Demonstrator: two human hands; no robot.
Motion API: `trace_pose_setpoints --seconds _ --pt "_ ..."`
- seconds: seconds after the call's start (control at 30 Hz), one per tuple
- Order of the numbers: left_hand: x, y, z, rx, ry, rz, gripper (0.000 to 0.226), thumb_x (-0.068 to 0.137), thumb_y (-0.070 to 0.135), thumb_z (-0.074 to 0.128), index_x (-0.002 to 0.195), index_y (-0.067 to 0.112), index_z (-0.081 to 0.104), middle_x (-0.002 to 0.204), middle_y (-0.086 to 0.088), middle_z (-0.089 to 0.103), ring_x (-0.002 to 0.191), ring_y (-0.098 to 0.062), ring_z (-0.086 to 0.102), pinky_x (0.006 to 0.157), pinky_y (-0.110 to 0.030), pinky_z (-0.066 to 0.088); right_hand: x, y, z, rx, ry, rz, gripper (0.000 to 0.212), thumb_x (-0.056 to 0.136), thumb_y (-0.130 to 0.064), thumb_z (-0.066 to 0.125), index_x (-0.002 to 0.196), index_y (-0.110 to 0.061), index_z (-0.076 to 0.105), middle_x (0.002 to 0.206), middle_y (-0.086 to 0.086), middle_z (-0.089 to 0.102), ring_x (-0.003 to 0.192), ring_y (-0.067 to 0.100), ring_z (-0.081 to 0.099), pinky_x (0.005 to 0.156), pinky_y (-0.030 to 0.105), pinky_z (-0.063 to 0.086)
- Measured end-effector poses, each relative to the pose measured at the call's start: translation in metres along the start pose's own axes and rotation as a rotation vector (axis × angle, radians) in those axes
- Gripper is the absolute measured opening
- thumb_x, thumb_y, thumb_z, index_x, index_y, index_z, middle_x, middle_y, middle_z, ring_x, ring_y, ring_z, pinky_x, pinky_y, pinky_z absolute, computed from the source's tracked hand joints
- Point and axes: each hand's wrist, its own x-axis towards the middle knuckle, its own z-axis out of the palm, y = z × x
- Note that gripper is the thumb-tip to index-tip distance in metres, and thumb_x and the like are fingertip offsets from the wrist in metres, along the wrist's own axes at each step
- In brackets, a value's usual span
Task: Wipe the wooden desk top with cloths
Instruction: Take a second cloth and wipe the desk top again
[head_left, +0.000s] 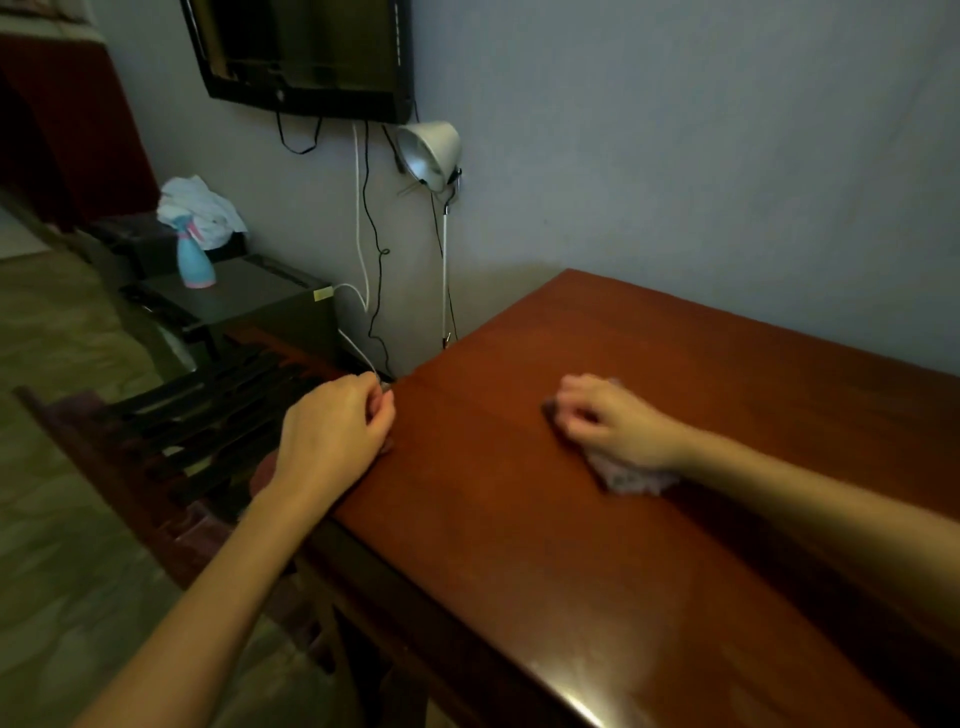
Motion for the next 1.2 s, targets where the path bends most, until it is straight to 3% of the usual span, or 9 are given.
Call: trace_pose_setpoints --seconds 0.13,0.23,0.37,0.53,0.63,0.8,0.93,1.1,1.2 --pt "0.0 -0.002 0.004 0.0 0.023 -0.007 0.029 0.095 0.029 0.048 0.066 0.021 0.048 0.062 0.006 0.052 0.055 -0.008 0.049 0.051 -0.028 0.045 0.062 0.085 -0.009 -0.11 0.119 0.385 0.027 0.096 -0.023 0.047 0.07 -0.019 0.046 0.082 0.004 0.045 0.084 0.028 0.05 0.074 0.036 0.035" --pt "-0.001 -0.002 0.003 -0.02 0.019 -0.021 0.03 0.095 0.029 0.047 0.065 0.021 0.047 0.062 0.005 0.052 0.056 -0.008 0.05 0.052 -0.027 0.045 0.108 0.079 0.001 -0.173 0.106 0.447 0.022 0.098 -0.027 0.045 0.08 -0.014 0.049 0.09 0.006 0.045 0.087 0.025 0.05 0.073 0.033 0.035" --pt "0.0 -0.001 0.002 -0.025 0.007 -0.033 0.03 0.095 0.028 0.047 0.066 0.02 0.047 0.063 0.004 0.052 0.056 -0.009 0.049 0.052 -0.026 0.043 0.133 0.009 0.025 -0.15 0.03 0.215 0.028 0.097 -0.027 0.043 0.07 -0.018 0.046 0.084 0.001 0.045 0.079 0.016 0.047 0.074 0.03 0.031" --pt "-0.001 -0.002 0.001 -0.044 0.009 -0.074 0.031 0.092 0.027 0.049 0.064 0.017 0.044 0.061 0.002 0.048 0.054 -0.011 0.044 0.048 -0.026 0.027 0.09 -0.084 0.045 -0.098 -0.047 -0.193 0.023 0.093 -0.027 0.048 0.071 -0.021 0.044 0.08 -0.003 0.043 0.075 0.013 0.04 0.072 0.032 0.035" --pt "0.001 -0.001 -0.001 -0.07 0.005 -0.11 0.032 0.091 0.028 0.051 0.063 0.015 0.045 0.058 0.001 0.049 0.053 -0.015 0.043 0.051 -0.032 0.028 0.048 -0.133 0.049 -0.057 -0.061 -0.376 0.018 0.089 -0.024 0.054 0.073 -0.017 0.051 0.082 0.004 0.048 0.076 0.019 0.043 0.071 0.038 0.037" --pt "0.001 0.001 -0.002 -0.084 -0.007 -0.112 0.03 0.092 0.028 0.051 0.065 0.015 0.05 0.058 0.001 0.053 0.054 -0.015 0.051 0.051 -0.032 0.039 -0.005 -0.174 0.049 0.063 -0.176 -0.571 0.019 0.085 -0.015 0.066 0.071 -0.013 0.053 0.082 0.006 0.05 0.076 0.021 0.041 0.07 0.034 0.032" --pt "0.0 0.001 -0.004 -0.096 -0.005 -0.107 0.029 0.092 0.028 0.051 0.067 0.012 0.053 0.059 -0.001 0.055 0.055 -0.015 0.052 0.05 -0.032 0.039 0.013 -0.121 0.035 0.104 -0.116 -0.403 0.018 0.084 -0.019 0.057 0.071 -0.025 0.047 0.08 -0.001 0.045 0.077 0.014 0.041 0.072 0.029 0.031" --pt "-0.001 0.001 -0.004 -0.124 -0.026 -0.099 0.028 0.093 0.027 0.05 0.069 0.014 0.055 0.062 -0.001 0.059 0.058 -0.015 0.058 0.057 -0.035 0.051 0.069 0.003 0.011 -0.009 0.103 0.257 0.032 0.093 -0.016 0.051 0.063 -0.018 0.038 0.076 0.003 0.042 0.075 0.021 0.044 0.07 0.032 0.032" --pt "-0.001 0.002 -0.004 -0.107 -0.018 -0.098 0.028 0.093 0.027 0.05 0.068 0.015 0.054 0.061 0.0 0.057 0.057 -0.014 0.056 0.055 -0.032 0.047 0.089 0.013 0.016 -0.123 0.112 0.294 0.035 0.094 -0.022 0.049 0.061 -0.02 0.035 0.074 0.003 0.039 0.075 0.024 0.045 0.069 0.035 0.034"
